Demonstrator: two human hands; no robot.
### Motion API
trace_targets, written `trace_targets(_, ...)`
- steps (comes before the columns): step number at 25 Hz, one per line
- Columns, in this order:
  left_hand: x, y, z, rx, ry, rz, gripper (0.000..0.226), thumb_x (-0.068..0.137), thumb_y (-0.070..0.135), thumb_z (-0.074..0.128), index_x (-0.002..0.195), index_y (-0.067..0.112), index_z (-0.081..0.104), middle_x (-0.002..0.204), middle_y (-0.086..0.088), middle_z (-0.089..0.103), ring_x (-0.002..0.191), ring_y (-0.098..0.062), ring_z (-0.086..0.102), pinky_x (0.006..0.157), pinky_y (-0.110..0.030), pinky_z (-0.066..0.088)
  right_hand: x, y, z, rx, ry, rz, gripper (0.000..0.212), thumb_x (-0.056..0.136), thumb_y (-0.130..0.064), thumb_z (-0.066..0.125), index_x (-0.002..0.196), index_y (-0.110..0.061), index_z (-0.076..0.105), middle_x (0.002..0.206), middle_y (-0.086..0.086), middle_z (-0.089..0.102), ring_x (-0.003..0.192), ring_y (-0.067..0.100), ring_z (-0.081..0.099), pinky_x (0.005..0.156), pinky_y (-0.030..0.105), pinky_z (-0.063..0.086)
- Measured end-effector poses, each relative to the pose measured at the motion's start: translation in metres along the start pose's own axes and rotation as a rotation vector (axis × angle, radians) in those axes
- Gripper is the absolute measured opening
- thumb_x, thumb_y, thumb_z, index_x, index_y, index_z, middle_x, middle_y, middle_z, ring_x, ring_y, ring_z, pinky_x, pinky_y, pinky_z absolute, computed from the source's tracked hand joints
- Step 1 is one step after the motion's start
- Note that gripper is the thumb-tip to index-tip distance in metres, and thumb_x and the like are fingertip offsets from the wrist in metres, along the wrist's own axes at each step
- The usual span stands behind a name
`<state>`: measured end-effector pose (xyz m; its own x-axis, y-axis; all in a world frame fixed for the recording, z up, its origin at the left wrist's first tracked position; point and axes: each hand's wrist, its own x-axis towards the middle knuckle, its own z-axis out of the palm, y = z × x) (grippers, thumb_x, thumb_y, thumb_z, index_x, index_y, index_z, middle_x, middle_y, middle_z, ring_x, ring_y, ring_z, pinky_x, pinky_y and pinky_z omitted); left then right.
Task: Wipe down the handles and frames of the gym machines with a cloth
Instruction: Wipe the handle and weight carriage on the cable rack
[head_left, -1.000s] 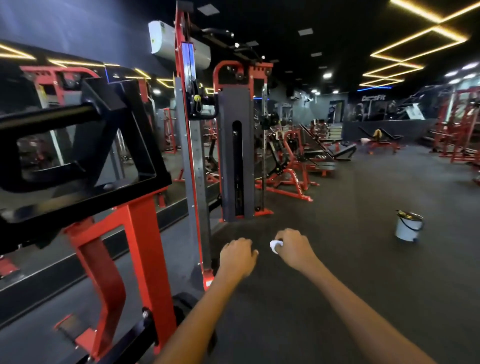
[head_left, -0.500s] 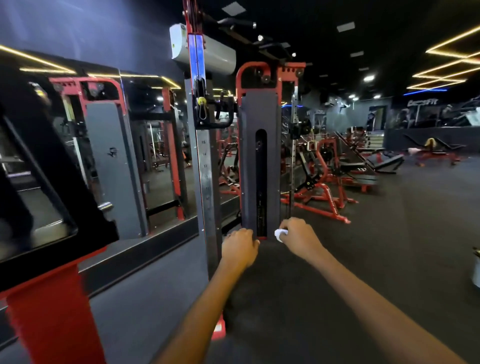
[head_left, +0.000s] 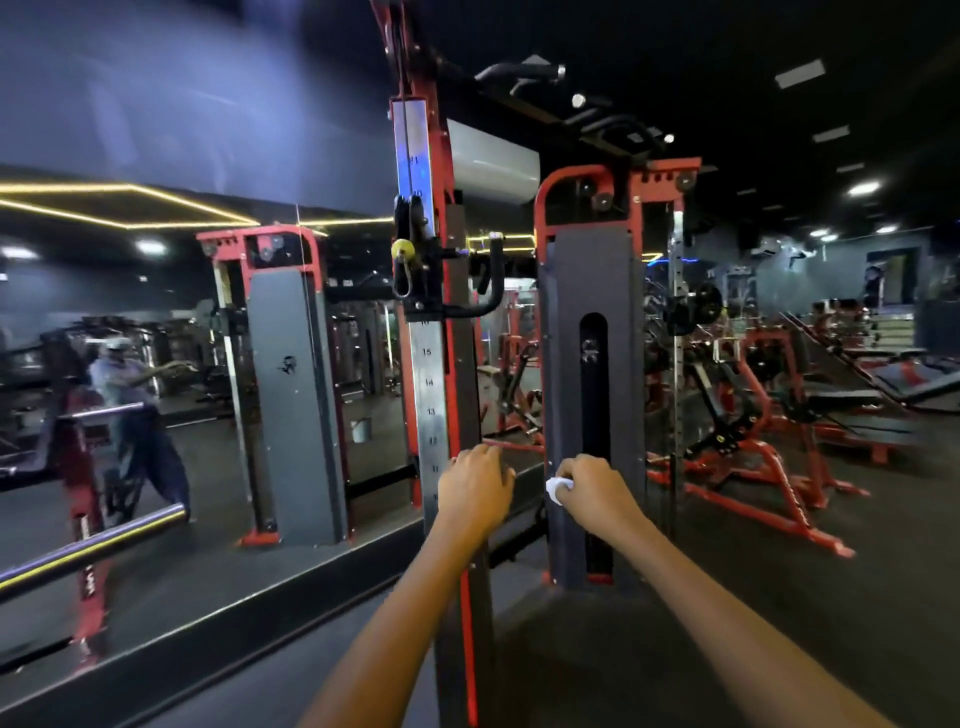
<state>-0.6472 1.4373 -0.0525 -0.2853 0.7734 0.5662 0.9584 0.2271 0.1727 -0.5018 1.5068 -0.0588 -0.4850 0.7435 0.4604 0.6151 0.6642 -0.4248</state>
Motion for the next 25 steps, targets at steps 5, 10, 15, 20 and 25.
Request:
trace_targets(5,0.137,-0.009,0.030,0.016,0.218,-0.040,0.036,0.098,0.030,0.045,0.128,0.012,0.052,0.130,-0.003,0.057,0.120,-0.021,0.052,0.098,-0.035,0.043,0.154,0.051,-0.003,0.098,0.060,-0.060,0.021,0.082,-0.011,0.049,0.066,0.003,0.051,0.071,0.016,0.050,0.057,0.027,0.041,0.053,0.029,0.028)
trace_targets(10,0.261,-0.035,0.056,-0.021,0.413,-0.074,0.054,0.098,0.031,0.047,0.146,0.010,0.035,0.149,-0.007,0.039,0.139,-0.022,0.035,0.112,-0.039,0.035,0.269,0.079,0.001,0.250,0.196,-0.147,0.026,0.083,-0.005,0.048,0.059,0.000,0.040,0.057,0.006,0.034,0.045,0.013,0.027,0.046,0.027,0.018)
trace_targets(15,0.396,-0.060,0.062,-0.040,0.512,-0.065,0.058,0.099,0.032,0.047,0.148,0.008,0.028,0.155,-0.009,0.027,0.144,-0.023,0.023,0.115,-0.043,0.031,0.386,0.086,0.005,0.402,0.344,-0.195,0.016,0.092,-0.006,0.049,0.077,-0.011,0.047,0.059,-0.005,0.041,0.051,0.011,0.040,0.043,0.019,0.025)
trace_targets(20,0.509,-0.096,0.067,0.096,0.592,-0.053,0.059,0.102,0.032,0.037,0.152,0.010,0.017,0.160,-0.010,0.014,0.148,-0.022,0.008,0.119,-0.034,0.009,0.484,0.065,0.004,0.525,0.402,-0.261,0.003,0.097,-0.007,0.043,0.099,-0.007,0.044,0.068,0.001,0.048,0.051,0.008,0.044,0.035,0.011,0.033)
trace_targets(25,0.583,-0.129,0.069,0.097,0.739,-0.005,0.059,0.102,0.028,0.039,0.152,0.008,0.016,0.161,-0.006,0.007,0.149,-0.019,0.001,0.118,-0.028,0.002,0.557,0.057,0.015,0.600,0.548,-0.335,0.026,0.096,-0.011,0.047,0.122,-0.012,0.053,0.097,0.010,0.060,0.068,0.010,0.059,0.046,0.006,0.039)
